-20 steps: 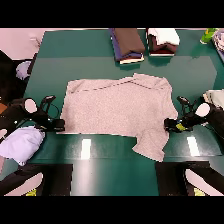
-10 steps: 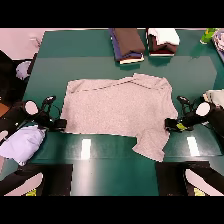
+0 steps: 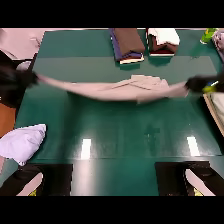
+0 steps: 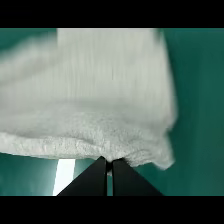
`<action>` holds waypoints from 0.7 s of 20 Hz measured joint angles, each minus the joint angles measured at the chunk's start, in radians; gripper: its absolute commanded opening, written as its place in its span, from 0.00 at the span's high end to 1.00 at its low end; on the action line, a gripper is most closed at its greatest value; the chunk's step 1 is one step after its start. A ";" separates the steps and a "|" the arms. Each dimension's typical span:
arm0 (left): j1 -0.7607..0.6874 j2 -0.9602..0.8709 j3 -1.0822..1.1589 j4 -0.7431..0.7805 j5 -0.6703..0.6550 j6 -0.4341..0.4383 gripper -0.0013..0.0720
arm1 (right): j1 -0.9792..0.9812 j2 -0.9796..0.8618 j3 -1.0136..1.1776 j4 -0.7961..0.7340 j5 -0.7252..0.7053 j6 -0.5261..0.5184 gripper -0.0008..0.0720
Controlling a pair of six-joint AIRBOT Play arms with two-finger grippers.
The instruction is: Fold the shirts.
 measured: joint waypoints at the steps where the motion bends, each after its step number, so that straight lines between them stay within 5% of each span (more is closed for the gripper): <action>1: 0.000 0.019 0.100 0.002 -0.007 0.000 0.95 | 0.000 0.029 0.083 -0.014 -0.005 -0.005 0.97; 8: 0.000 0.062 0.617 0.013 -0.014 0.000 0.95 | 0.000 0.143 0.502 -0.172 -0.002 -0.012 0.97; 14: -0.001 0.029 0.655 0.016 -0.004 0.000 0.95 | -0.002 -0.003 0.808 -0.271 0.172 -0.014 0.97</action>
